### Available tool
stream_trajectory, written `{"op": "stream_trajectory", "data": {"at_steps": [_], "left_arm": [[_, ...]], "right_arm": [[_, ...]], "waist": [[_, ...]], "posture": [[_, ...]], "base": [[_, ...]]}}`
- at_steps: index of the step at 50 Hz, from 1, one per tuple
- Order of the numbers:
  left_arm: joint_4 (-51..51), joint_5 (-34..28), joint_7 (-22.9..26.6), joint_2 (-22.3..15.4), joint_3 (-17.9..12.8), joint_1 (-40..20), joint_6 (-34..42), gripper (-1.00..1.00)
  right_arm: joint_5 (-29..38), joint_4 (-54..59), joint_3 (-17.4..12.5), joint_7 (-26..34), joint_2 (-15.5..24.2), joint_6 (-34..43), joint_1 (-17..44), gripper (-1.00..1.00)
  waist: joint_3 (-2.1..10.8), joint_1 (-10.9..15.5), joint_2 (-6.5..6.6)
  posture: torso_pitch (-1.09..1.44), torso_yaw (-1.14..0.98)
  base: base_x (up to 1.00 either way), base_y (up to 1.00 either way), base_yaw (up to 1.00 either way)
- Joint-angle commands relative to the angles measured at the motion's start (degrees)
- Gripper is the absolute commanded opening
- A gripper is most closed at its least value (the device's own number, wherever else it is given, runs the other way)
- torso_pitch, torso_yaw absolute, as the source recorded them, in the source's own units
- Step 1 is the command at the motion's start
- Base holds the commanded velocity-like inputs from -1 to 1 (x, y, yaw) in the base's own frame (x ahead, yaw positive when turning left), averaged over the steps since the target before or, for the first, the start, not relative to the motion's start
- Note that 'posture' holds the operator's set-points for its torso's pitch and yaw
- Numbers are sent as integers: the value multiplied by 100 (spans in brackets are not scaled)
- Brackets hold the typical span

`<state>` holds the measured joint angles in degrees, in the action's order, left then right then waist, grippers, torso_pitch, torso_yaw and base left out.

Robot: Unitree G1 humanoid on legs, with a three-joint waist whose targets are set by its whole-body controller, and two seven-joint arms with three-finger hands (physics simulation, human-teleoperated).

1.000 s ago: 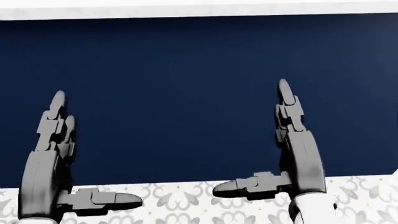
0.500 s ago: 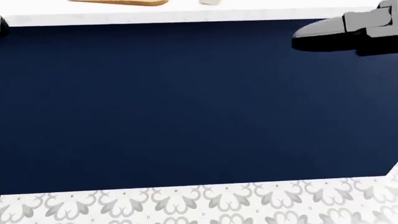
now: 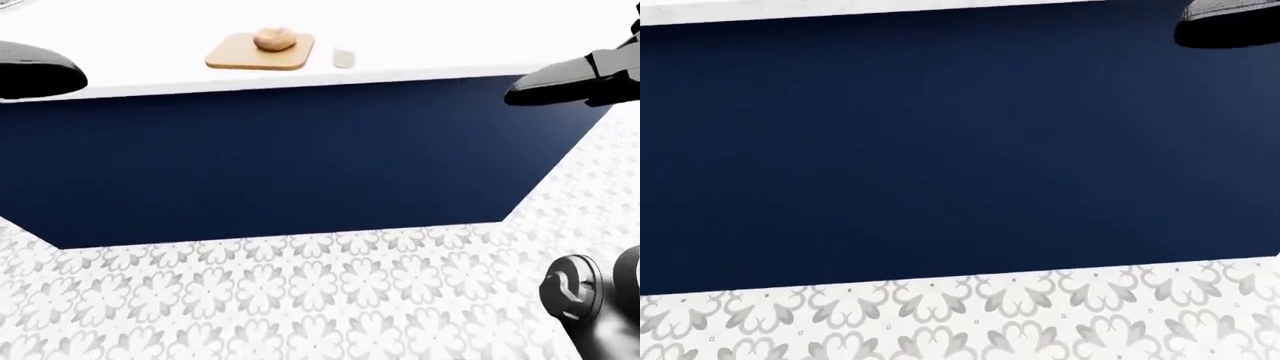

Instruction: Pick up the wedge of cheese and place it on the slice of bread to prepare a simple cheese on bread dish.

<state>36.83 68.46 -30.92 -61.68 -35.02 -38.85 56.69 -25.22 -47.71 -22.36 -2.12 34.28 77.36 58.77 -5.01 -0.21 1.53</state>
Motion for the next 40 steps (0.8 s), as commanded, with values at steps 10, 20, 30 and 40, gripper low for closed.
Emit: {"op": "stream_trajectory", "data": {"at_steps": [10,20,30,40], "left_arm": [[-153,238,-324,-614,-82,588,-1087,100],[-103,206,-342,-673,-14,603,-1148,100],[-95,218,-340,-681,37,547,-1156,100],[-73,209,-356,-673,39,548,-1166,100]], "right_arm": [[-637,86,61,-435,237,-397,8,100],[-1037,135,90,-734,396,-518,-15,100],[-1224,173,156,-848,485,-672,-128,100],[-1498,170,233,-1027,555,-657,-26,100]], "waist": [[171,-6,46],[198,-34,165],[251,110,-253],[-27,-66,-69]], "posture": [[0,0],[0,0],[0,0],[0,0]], "base": [[10,0,0],[14,0,0],[14,0,0],[11,0,0]]}}
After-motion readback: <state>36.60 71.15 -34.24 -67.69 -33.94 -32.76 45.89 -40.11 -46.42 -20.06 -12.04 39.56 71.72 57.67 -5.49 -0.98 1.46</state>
